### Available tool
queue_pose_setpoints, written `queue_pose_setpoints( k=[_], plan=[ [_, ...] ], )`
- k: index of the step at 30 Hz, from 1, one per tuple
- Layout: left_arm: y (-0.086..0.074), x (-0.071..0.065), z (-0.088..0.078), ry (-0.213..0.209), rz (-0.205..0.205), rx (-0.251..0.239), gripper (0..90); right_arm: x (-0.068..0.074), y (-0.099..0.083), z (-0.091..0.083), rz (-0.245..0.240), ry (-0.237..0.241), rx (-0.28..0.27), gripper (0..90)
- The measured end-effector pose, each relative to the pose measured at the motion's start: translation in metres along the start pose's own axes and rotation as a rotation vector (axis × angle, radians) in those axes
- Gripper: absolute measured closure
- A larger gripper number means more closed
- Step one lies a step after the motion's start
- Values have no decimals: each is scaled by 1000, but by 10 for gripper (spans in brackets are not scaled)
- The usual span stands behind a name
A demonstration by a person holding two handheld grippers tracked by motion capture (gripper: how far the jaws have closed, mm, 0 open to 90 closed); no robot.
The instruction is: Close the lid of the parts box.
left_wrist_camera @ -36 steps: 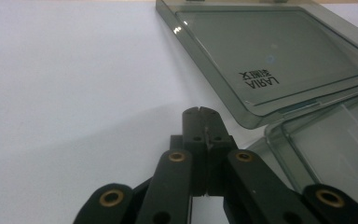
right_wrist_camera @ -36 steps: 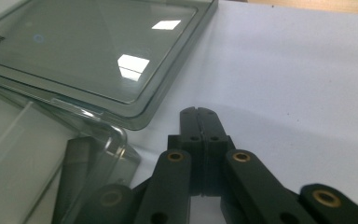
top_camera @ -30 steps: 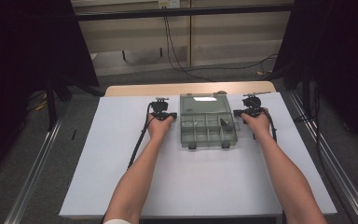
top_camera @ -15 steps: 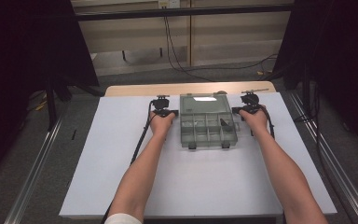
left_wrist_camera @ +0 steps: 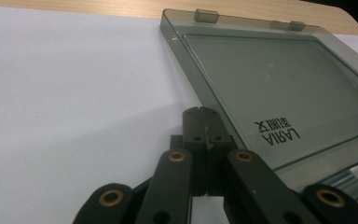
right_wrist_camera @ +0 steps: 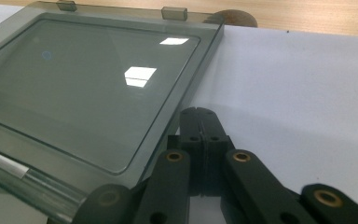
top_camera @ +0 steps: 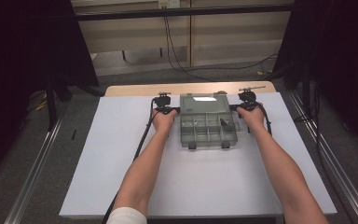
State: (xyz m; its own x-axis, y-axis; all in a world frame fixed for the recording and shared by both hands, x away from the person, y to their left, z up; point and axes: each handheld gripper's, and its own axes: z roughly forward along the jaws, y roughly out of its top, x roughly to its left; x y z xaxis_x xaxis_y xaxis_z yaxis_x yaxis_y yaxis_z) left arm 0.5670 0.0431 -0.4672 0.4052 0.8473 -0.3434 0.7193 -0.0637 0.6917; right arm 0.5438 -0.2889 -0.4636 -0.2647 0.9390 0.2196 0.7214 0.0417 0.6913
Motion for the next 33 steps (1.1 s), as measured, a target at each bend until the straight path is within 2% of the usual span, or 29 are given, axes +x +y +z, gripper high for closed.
queue_pose_setpoints(
  k=[2, 9, 14, 16, 20, 23, 25, 28, 33],
  plan=[
    [1, 1, 1, -8, -9, -2, 900, 0, 1, 1, 12, 2, 2, 900],
    [8, 3, 7, 19, -9, 0, 900, -3, 6, 8, 42, 8, -9, 900],
    [12, 6, 8, 1, -35, 22, 900, -6, 8, 10, 56, 32, -2, 900],
    [11, 5, 9, 11, -34, 17, 900, -6, 8, 10, 64, 28, -5, 900],
    [10, 3, 8, 23, -64, 11, 900, -5, 8, 9, 79, 25, -7, 900],
    [11, 4, 7, 9, -92, 10, 900, -6, 7, 8, 101, 35, -18, 900],
    [11, 5, 6, -3, -108, -12, 900, -8, 7, 6, 126, 57, -37, 900],
    [13, 4, 2, -17, -139, -36, 900, -8, 8, 3, 137, 75, -59, 900],
    [17, 3, -8, -61, -155, -77, 900, -11, 9, -7, 180, 138, -109, 900]
  ],
)
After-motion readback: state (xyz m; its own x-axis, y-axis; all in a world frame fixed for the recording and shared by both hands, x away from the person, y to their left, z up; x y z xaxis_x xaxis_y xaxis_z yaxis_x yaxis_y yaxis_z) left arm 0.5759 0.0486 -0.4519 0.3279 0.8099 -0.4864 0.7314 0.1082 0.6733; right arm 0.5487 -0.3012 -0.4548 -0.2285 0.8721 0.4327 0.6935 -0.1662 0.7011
